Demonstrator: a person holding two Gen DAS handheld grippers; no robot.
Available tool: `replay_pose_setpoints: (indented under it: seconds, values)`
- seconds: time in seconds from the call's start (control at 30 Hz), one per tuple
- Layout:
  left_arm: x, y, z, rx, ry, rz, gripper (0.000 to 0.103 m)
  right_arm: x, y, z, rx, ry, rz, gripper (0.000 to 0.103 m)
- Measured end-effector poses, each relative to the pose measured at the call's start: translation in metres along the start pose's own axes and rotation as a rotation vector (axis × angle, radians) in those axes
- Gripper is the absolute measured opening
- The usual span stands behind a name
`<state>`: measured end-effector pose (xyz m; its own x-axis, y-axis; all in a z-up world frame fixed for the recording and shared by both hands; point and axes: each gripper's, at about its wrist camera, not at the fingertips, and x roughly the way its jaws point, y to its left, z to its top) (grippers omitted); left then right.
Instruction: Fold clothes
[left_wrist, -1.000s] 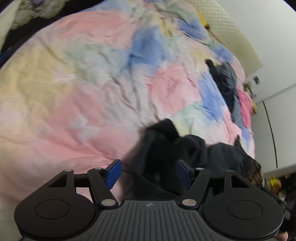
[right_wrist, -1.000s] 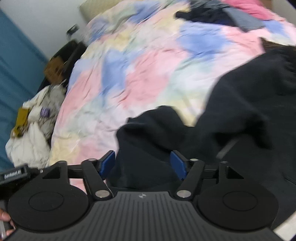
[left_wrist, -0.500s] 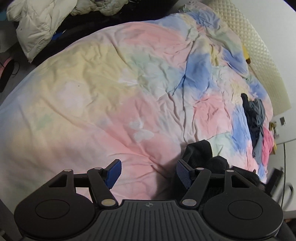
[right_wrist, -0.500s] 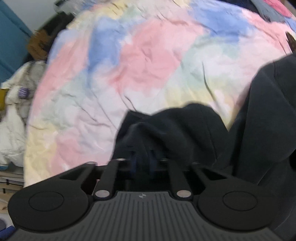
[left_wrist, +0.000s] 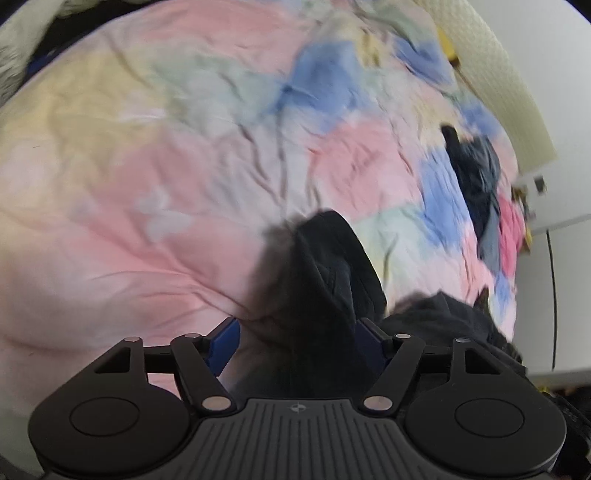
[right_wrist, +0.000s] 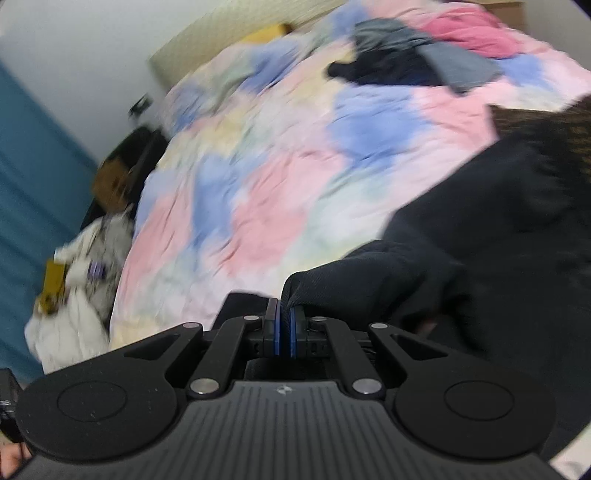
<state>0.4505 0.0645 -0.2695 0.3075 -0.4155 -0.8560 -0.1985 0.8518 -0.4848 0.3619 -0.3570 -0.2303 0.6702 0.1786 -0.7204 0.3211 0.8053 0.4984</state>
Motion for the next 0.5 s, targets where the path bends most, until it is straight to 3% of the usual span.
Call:
replay_pose_setpoints:
  seconds: [0.3, 0.5]
  values:
    - [0.079, -0.033, 0.013, -0.007, 0.089, -0.037, 0.075, -0.025, -0.107, -0.013, 0.186, -0.036, -0.127, 0.005]
    - [0.126, -0.035, 0.03, -0.005, 0.066, 0.113, 0.074, -0.022, -0.137, -0.029, 0.228, -0.012, -0.181, 0.005]
